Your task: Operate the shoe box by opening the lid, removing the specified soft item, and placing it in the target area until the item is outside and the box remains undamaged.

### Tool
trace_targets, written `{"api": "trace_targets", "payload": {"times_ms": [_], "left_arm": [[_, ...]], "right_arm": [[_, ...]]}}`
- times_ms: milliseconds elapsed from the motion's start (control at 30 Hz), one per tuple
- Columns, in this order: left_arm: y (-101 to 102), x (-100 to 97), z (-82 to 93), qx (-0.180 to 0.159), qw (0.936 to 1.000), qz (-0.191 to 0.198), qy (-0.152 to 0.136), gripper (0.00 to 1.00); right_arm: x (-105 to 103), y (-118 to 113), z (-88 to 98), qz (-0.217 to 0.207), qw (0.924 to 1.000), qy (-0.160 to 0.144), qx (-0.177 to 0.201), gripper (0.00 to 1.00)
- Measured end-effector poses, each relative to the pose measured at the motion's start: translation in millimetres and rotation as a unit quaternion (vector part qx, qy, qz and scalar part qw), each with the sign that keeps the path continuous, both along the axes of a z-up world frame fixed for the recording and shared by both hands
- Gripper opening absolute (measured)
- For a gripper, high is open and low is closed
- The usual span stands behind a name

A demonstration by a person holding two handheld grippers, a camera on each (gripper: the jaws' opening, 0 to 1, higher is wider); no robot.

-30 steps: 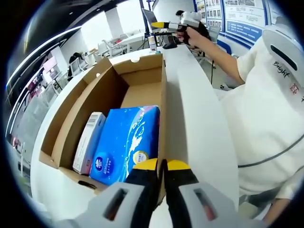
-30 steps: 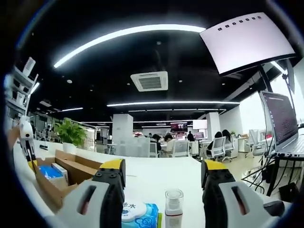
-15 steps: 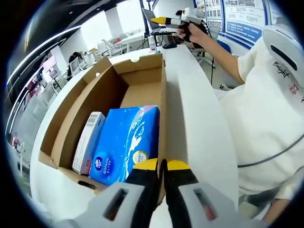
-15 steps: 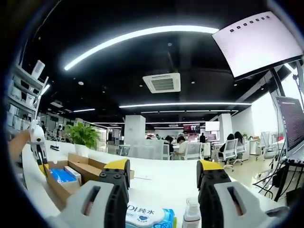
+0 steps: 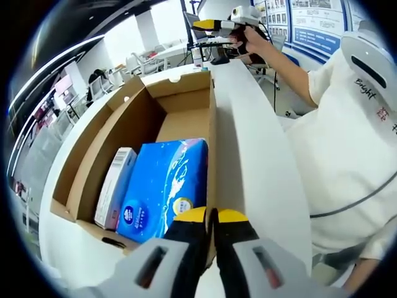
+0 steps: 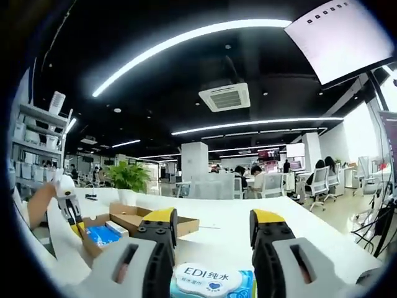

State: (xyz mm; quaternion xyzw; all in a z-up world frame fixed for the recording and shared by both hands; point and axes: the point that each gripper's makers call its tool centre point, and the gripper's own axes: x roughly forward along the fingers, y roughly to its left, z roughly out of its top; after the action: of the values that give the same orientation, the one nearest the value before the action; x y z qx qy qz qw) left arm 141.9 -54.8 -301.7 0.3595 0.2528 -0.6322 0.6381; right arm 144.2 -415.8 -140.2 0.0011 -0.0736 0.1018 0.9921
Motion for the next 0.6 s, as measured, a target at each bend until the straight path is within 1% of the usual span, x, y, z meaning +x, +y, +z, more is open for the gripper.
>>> {"api": "trace_targets", "payload": {"times_ms": [67,133,167,200,267,333,400,467,600], "left_arm": [[0,0.5,0.0,0.000,1.0000,0.005,0.002,0.03],[0,0.4,0.0,0.000,1.0000,0.002,0.001,0.03],[0,0.4,0.0,0.000,1.0000,0.002,0.000,0.03],[0,0.3,0.1,-0.001,1.0000,0.002,0.001,0.03],[0,0.3,0.5,-0.004,1.0000,0.000,0.002,0.03],[0,0.2,0.6,-0.005,1.0000,-0.001,0.002,0.03],[0,0.1,0.5,-0.004,1.0000,-0.001,0.003,0.03],[-1,0.1,0.6,-0.004,1.0000,-0.001,0.003,0.03],[-1,-0.2,0.5,-0.004,1.0000,-0.002,0.003,0.02]], "right_arm": [[5,8,-1.2,0.004,0.9998,0.010,-0.016,0.46],[11,19,-1.7,0.020,0.9993,0.016,-0.025,0.44],[13,24,-1.5,0.026,0.9993,0.019,-0.020,0.44],[17,29,-4.8,0.034,0.9987,0.036,-0.008,0.45],[22,36,-6.9,0.042,0.9980,0.045,-0.012,0.47],[25,44,-6.4,0.051,0.9975,0.045,-0.020,0.48],[24,52,-4.3,0.057,0.9972,0.041,-0.026,0.48],[24,58,-1.9,0.060,0.9968,0.034,-0.040,0.48],[24,69,0.7,0.076,0.9954,0.031,-0.050,0.47]]}}
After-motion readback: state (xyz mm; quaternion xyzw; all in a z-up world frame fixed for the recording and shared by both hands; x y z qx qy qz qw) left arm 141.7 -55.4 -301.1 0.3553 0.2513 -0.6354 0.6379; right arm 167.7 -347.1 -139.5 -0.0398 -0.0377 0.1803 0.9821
